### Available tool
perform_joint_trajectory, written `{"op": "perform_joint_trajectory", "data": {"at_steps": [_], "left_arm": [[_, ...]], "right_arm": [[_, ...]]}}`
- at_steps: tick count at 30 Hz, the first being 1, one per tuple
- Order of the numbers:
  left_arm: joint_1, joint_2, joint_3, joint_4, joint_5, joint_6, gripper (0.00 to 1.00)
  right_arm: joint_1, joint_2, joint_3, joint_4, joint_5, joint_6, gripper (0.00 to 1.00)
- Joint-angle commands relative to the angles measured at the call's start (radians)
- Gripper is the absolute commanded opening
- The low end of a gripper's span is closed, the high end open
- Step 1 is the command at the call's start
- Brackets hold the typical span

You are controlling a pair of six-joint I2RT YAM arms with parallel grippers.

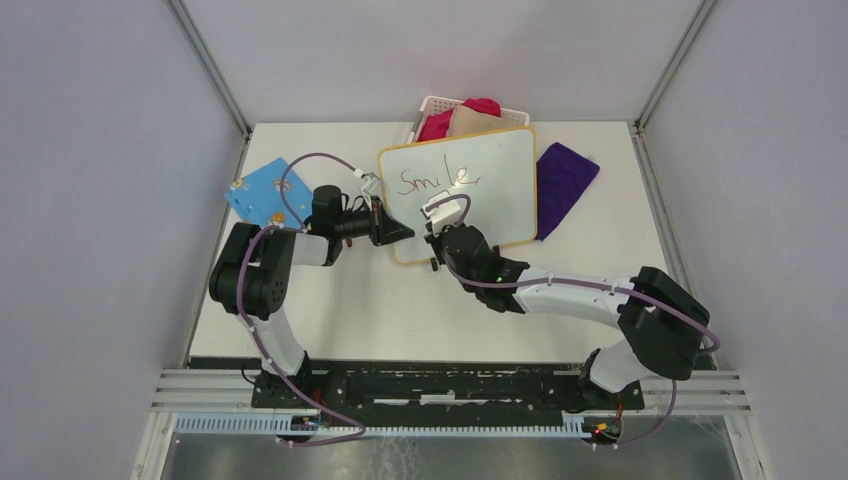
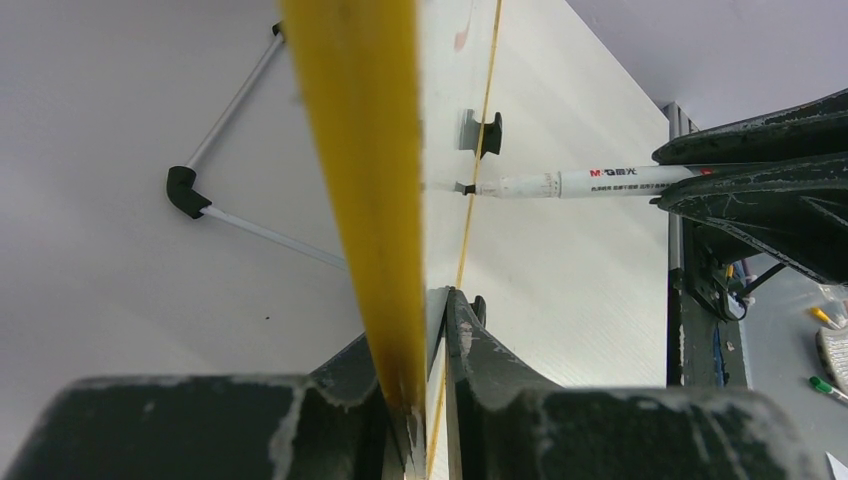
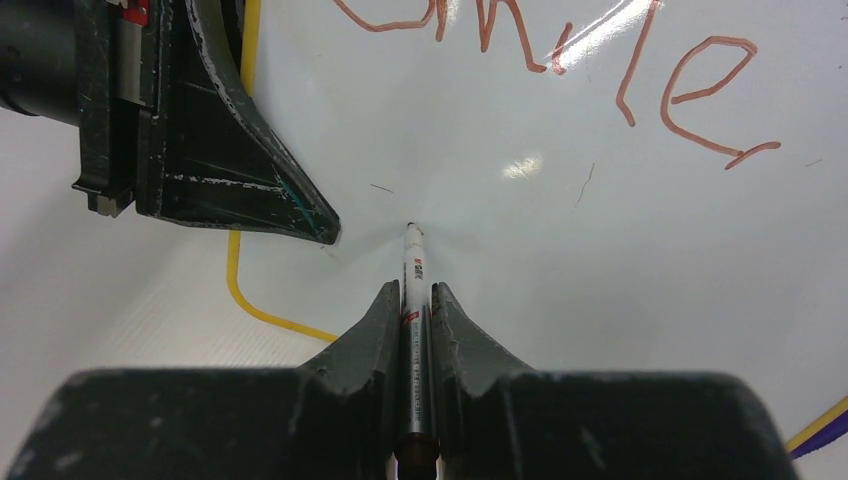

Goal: Write a sentence on the whiteboard

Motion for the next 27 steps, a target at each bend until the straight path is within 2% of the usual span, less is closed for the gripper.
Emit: {"op": "perform_joint_trajectory", "data": {"at_steps": [1, 10, 27], "left_arm": [[-0.034, 0.041, -0.018, -0.163, -0.119, 0.099, 0.02], [-0.034, 0.04, -0.017, -0.163, -0.12, 0.098, 0.02], [-0.034, 0.039, -0.019, -0.163, -0.122, 0.099, 0.02]], "right_arm": [[-0.007, 0.018, 0.049, 0.03, -0.02, 0.012, 0.0], [-0.007, 0.024, 0.036, 0.006, -0.076, 0.012, 0.0], [-0.03, -0.046, -0.07, -0.026, -0.007, 0.029, 0.0]]}}
